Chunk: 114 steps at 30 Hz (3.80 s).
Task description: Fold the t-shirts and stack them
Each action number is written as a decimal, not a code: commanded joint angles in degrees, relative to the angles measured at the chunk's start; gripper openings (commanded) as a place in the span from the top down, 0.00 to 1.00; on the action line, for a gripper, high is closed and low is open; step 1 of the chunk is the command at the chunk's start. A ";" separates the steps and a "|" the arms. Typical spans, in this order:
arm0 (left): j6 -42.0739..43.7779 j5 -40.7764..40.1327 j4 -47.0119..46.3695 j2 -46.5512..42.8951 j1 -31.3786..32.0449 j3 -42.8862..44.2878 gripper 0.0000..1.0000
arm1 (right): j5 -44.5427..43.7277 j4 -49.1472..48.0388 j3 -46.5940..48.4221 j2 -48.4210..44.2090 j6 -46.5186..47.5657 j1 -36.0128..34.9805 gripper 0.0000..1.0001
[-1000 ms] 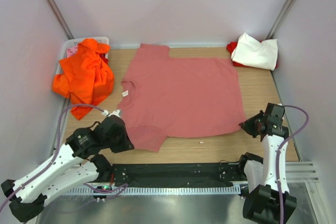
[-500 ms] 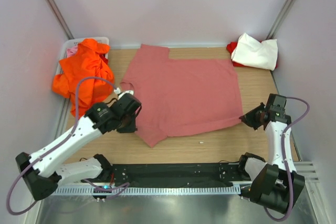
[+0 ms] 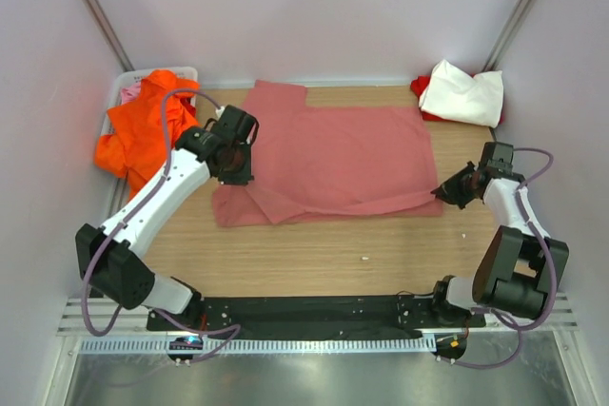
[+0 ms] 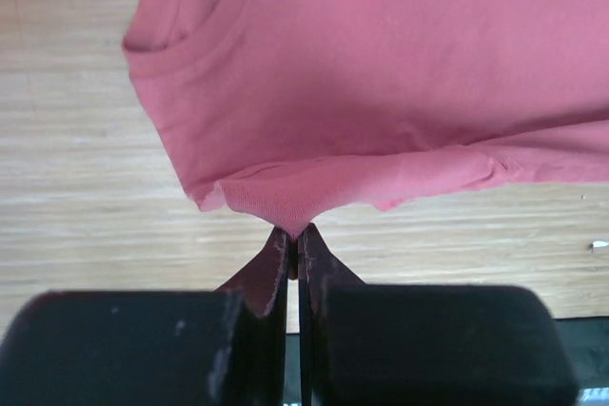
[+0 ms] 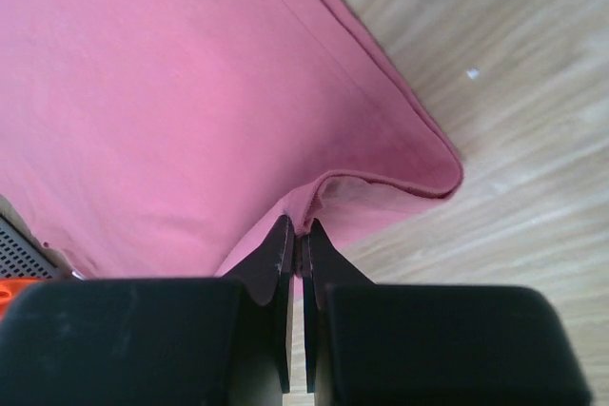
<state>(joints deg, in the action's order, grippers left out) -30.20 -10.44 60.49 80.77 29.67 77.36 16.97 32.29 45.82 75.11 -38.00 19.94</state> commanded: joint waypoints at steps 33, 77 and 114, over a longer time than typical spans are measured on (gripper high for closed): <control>7.35 3.93 -3.10 28.46 -12.09 24.04 1.00 | -4.93 -8.30 17.10 21.74 -0.58 -6.41 0.96; -21.22 -4.51 -35.44 -8.45 -11.74 -36.49 0.00 | -13.46 -13.39 -5.22 10.67 3.28 -5.44 0.52; -23.50 -0.38 -29.56 -17.04 -11.92 -45.01 0.96 | -18.38 -9.27 -10.93 2.06 2.58 0.45 0.99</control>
<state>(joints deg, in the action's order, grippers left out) -52.51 -11.88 27.16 67.48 18.02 34.26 3.33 19.94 36.58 79.31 -35.86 19.55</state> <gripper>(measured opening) 0.027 0.047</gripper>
